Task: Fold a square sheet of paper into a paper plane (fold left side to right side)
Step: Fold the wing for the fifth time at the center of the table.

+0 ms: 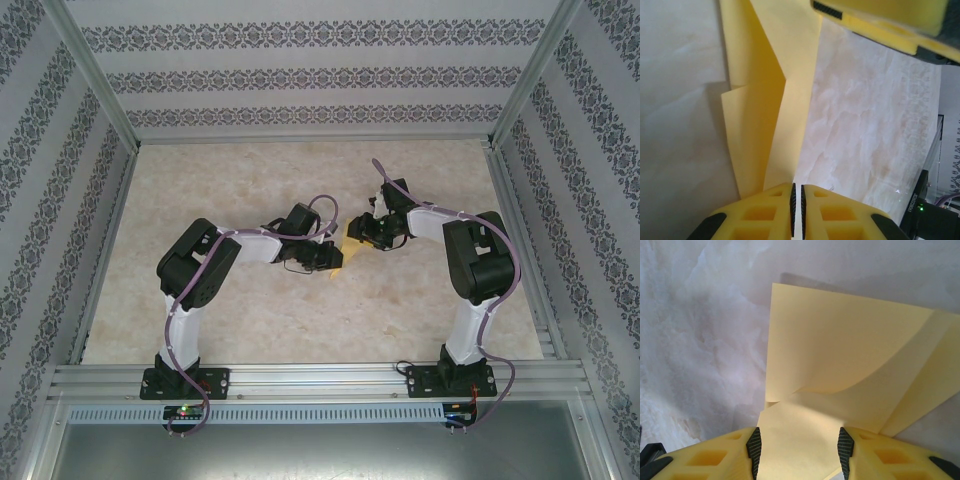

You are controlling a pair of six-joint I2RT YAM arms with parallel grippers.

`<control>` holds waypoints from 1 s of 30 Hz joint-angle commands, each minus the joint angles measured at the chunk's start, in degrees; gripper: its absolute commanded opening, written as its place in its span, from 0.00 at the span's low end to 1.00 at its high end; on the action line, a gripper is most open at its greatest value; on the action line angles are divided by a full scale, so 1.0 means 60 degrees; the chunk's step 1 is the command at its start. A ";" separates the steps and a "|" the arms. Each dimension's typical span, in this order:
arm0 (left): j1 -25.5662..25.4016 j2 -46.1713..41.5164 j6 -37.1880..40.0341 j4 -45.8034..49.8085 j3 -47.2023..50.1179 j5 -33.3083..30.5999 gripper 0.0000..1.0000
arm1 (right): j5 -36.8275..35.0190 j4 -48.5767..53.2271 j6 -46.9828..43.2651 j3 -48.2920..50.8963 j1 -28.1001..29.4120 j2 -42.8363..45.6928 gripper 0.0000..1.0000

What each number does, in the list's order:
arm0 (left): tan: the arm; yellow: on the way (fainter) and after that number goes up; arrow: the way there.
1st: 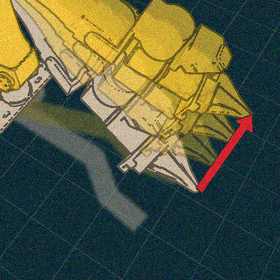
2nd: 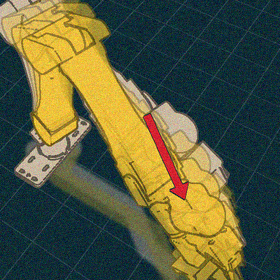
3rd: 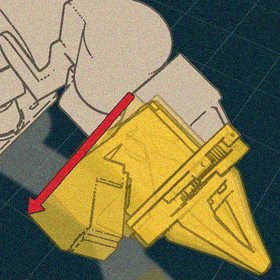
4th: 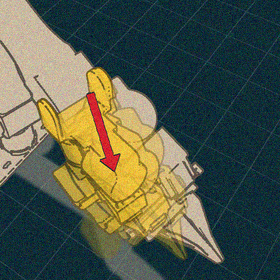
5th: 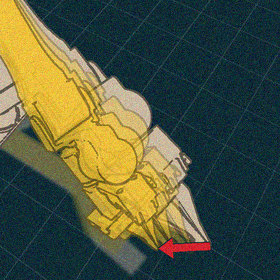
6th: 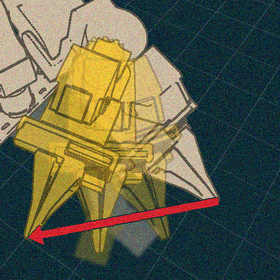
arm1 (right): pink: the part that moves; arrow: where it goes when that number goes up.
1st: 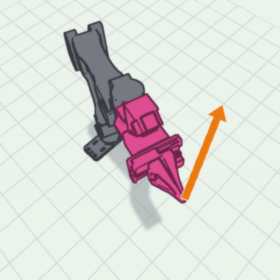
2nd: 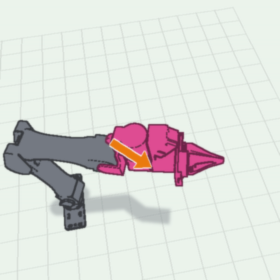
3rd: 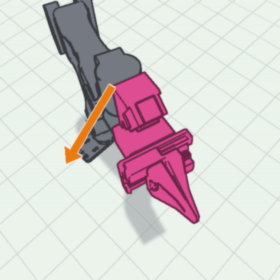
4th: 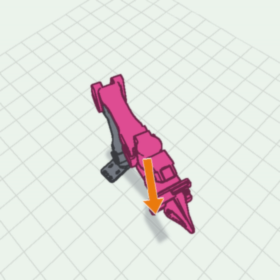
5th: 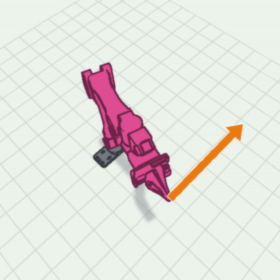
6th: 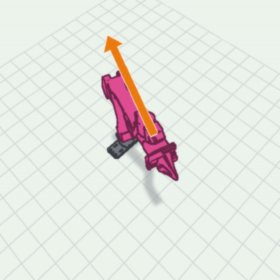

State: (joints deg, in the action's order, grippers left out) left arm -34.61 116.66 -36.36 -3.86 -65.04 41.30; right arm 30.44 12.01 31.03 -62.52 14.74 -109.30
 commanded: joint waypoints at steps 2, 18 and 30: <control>-0.0034 0.0257 0.0193 0.0342 0.0389 -0.0331 0.15 | -0.0404 0.0815 -0.0255 0.0007 -0.0055 -0.0220 0.48; -0.0420 0.0493 0.0754 0.1693 0.0171 -0.1444 0.10 | 0.0038 -0.0578 0.0141 0.1230 -0.0396 0.2550 0.30; -0.0531 0.0597 0.0947 0.2227 -0.0111 -0.1724 0.09 | 0.0266 -0.2613 0.0784 0.2524 0.0693 0.2301 0.20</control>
State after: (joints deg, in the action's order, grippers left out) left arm -36.38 116.64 -32.71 1.13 -67.02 35.77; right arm 31.55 0.71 34.70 -47.55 18.17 -93.62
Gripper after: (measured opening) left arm 0.095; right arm 0.202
